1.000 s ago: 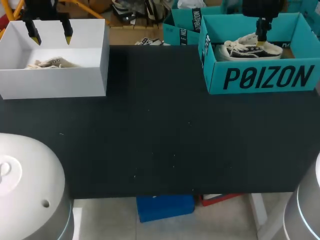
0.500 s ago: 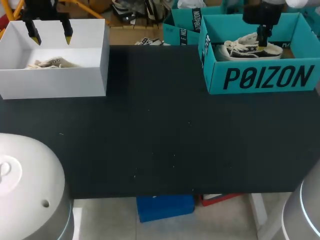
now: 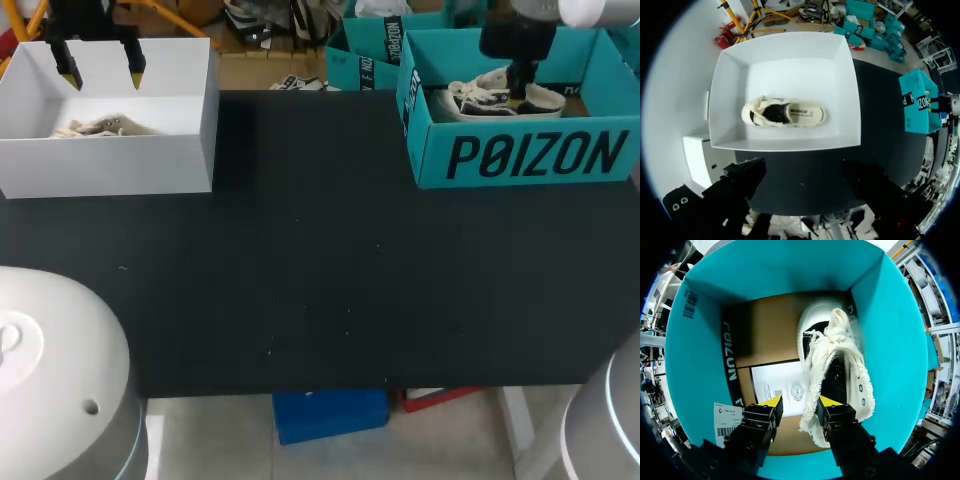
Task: Take the shoe out of the shoebox, open the shoe tongue, remove and reinsert the insole, then place the shoe into the shoebox
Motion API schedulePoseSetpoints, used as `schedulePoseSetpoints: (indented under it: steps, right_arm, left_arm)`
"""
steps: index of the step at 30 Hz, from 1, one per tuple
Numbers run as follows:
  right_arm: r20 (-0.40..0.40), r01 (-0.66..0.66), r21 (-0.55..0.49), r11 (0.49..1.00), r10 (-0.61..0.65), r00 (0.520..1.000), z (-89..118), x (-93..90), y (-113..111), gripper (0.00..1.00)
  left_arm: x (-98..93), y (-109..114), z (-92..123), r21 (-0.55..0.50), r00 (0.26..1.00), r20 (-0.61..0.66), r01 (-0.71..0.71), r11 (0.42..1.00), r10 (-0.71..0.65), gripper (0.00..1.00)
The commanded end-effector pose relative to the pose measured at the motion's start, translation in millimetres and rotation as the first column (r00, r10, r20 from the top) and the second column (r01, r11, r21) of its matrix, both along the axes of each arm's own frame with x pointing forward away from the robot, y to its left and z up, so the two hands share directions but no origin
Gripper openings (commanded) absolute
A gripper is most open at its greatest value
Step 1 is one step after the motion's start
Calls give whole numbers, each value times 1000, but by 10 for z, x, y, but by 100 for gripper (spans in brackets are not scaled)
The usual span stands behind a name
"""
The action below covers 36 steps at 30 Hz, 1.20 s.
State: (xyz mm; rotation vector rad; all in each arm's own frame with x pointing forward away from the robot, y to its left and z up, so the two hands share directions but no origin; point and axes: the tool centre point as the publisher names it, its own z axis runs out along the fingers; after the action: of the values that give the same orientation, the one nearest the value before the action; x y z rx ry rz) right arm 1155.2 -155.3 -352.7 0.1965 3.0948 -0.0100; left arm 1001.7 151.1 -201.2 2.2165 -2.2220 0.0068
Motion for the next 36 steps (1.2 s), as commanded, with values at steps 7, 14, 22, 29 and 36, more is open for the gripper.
schedulePoseSetpoints:
  steps: [7,14,22,29,36]
  right_arm:
    - [-19,-5,7,1000,5,1000,-236,72,-32,40]
    - [-28,-11,12,1000,12,1000,-370,98,0,39]
    - [-41,-34,6,999,34,999,-546,146,33,20]
    - [-39,-38,-15,999,38,999,-560,176,34,0]
    - [-14,-50,-30,998,49,999,-282,189,45,0]
  left_arm:
    - [-6,-6,7,3,1000,-1,-1,1000,1,100]
    - [-6,-6,7,3,1000,-1,-1,1000,1,100]
    - [-6,-6,7,3,1000,-1,-1,1000,1,100]
    - [-6,-6,7,3,1000,-1,-1,1000,1,100]
    - [-6,-6,7,3,1000,-1,-1,1000,1,100]
